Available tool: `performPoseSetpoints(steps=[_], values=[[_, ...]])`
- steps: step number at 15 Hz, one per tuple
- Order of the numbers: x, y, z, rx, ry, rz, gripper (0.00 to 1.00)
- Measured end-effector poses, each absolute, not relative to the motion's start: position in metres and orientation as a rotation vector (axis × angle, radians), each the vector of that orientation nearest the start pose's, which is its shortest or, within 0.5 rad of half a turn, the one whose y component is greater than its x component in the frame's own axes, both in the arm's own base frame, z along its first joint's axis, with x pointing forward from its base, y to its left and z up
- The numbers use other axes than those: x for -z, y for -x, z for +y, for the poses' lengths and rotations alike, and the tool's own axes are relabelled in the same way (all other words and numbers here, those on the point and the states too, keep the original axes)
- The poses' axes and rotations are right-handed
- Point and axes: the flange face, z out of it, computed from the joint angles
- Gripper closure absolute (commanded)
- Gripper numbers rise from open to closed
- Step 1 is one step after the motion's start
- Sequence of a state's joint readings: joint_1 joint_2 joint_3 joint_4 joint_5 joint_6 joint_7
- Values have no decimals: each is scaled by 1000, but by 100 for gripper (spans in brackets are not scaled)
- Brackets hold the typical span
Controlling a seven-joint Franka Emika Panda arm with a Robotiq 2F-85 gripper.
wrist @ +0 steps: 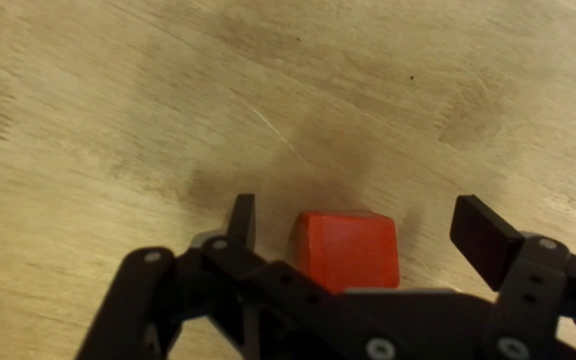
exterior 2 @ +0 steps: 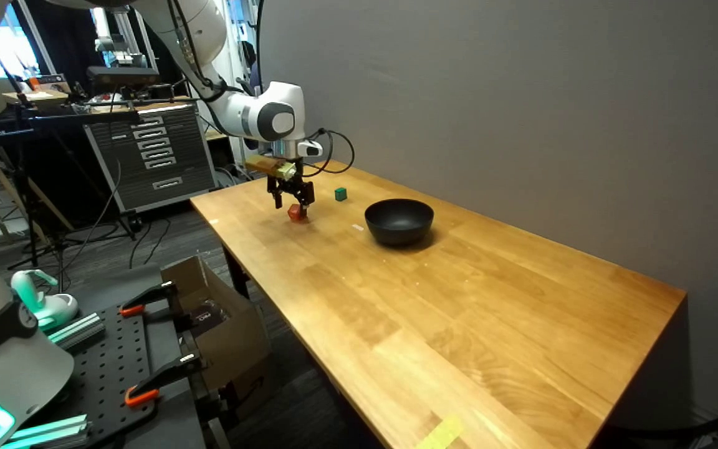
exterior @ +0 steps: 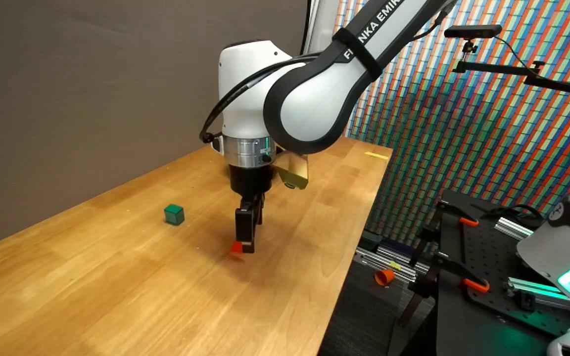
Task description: Pick up the orange and green blocks from the table and put them in the black bowl.
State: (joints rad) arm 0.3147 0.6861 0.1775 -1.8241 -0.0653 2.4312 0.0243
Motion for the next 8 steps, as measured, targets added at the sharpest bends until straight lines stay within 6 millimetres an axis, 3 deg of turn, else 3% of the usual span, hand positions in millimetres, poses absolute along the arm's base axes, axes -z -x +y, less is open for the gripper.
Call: performPoseSetpoints(steps=[2,3,4,8], values=[[-151,-570,299,-116,3012,-724,0],[-148,-572,300,-108,3019,-718,25],[-145,-574,300,-97,3030,-716,26],[-136,-582,299,-47,3072,-707,57]])
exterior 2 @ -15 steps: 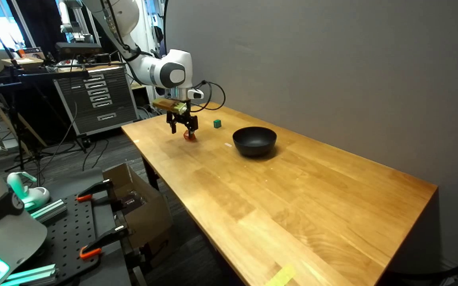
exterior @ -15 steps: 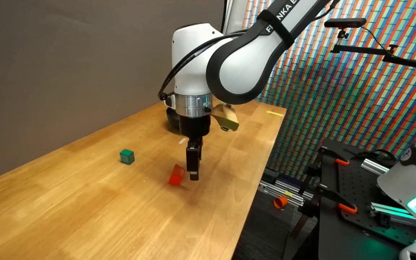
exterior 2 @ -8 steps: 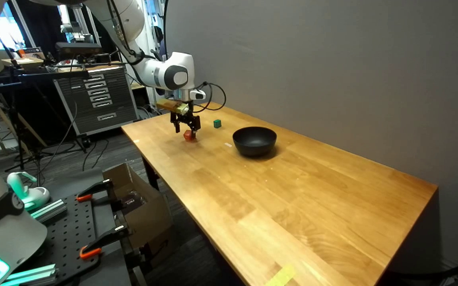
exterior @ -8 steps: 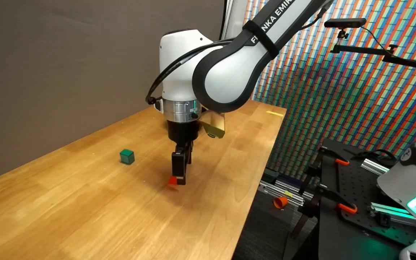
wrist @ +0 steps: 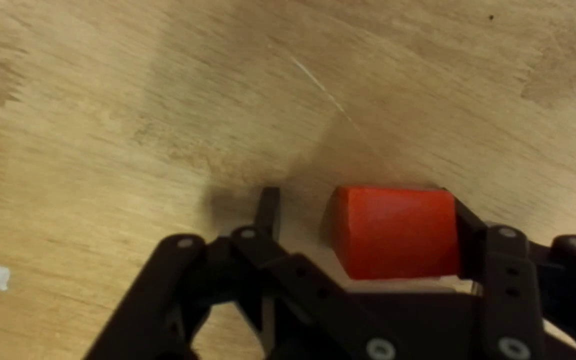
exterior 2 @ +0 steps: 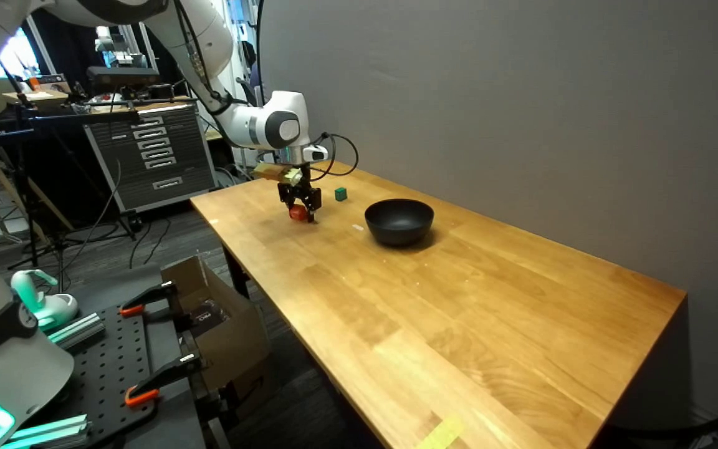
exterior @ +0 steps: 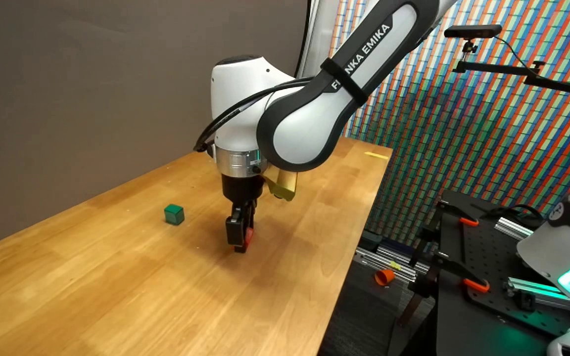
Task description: Pick up the orange and green blocks from the table and put them in the black bowl.
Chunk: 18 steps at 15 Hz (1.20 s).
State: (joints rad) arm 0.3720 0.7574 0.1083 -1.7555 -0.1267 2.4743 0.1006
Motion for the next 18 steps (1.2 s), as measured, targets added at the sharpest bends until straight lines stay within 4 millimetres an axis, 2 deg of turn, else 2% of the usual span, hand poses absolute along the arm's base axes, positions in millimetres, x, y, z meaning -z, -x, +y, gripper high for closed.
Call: performPoseSetpoints(steps=[3,5,7,13,16,17,18], values=[[-141,-585,296,-44,3095,-662,79],[-145,-587,284,-48,3131,-591,80],[-157,-593,259,-20,3199,-508,80],[-233,-622,164,247,3436,-292,80],[-252,-635,139,361,3503,-242,80],[-254,-639,135,383,3517,-236,30],[-253,-642,131,399,3528,-233,28]])
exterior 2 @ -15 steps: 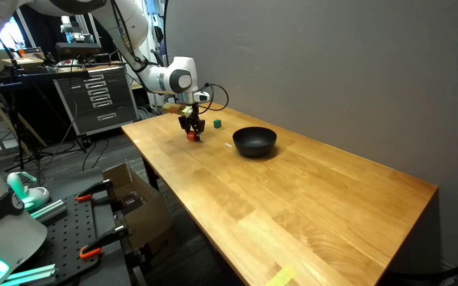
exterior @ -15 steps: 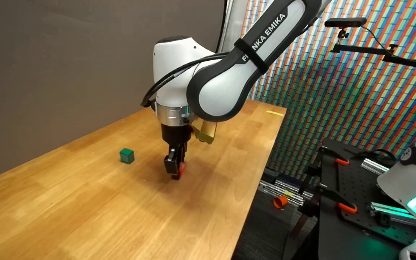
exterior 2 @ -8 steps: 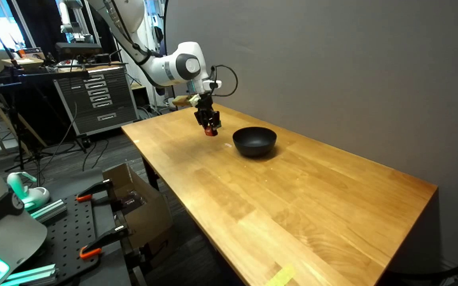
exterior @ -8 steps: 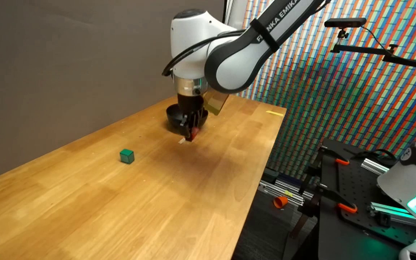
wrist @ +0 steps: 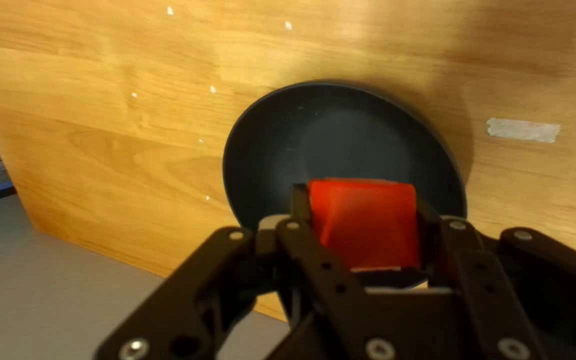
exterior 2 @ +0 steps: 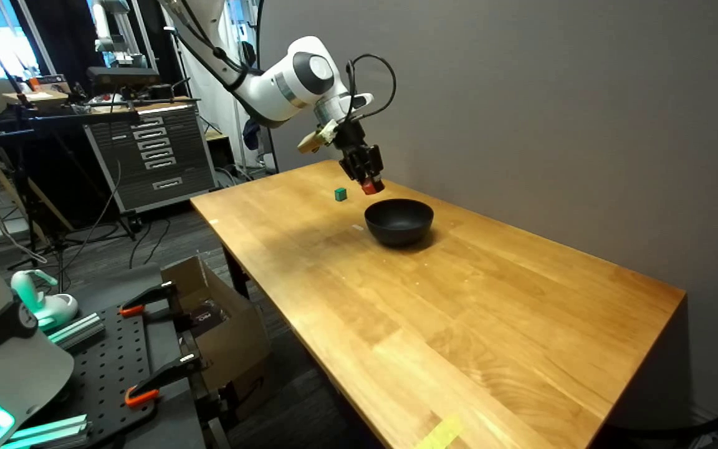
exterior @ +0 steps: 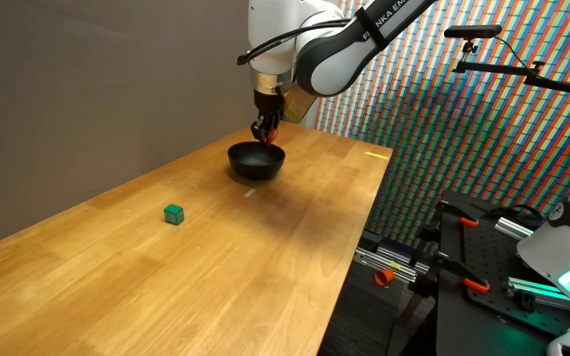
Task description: Pick up the orange and green blocks from the table and put them in the black bowl.
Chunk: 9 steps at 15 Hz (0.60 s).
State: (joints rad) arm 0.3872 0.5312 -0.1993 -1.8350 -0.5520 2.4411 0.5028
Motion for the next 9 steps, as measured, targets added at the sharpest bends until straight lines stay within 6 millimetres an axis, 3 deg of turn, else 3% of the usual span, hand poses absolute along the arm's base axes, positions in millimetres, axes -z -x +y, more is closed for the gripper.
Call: performPoseSetpoints(steps=[4,7,9], values=[[-238,-659,120,403,3551,-210,0],[-220,-669,133,371,3513,-217,0],[-211,-673,158,315,3426,-274,0]])
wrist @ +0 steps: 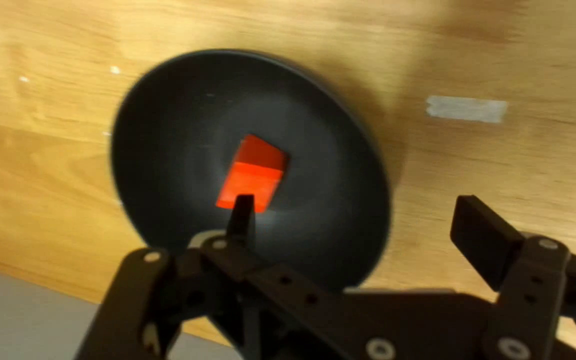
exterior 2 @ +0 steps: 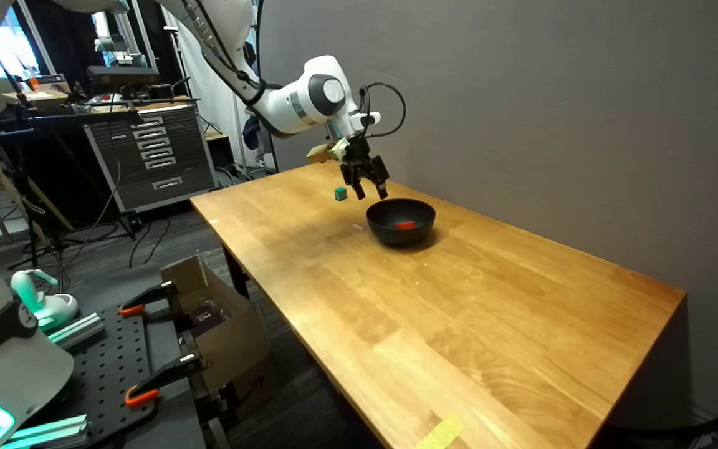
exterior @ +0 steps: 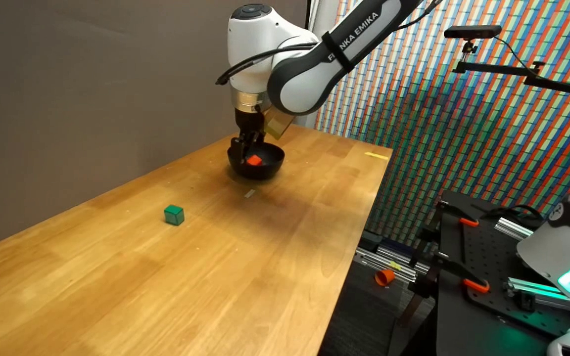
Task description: Pick up the orange and green blocks from the table and put them in the black bowl.
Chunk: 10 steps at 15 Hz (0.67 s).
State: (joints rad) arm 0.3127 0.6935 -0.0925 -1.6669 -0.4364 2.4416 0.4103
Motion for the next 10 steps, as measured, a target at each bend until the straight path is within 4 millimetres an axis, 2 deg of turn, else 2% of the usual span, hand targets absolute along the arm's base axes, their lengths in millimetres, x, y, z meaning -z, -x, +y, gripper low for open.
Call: performPoseSetpoints(steps=[6,10], values=[[-212,-678,258,207,3140,-496,0],[-198,-678,309,120,3036,-585,0]])
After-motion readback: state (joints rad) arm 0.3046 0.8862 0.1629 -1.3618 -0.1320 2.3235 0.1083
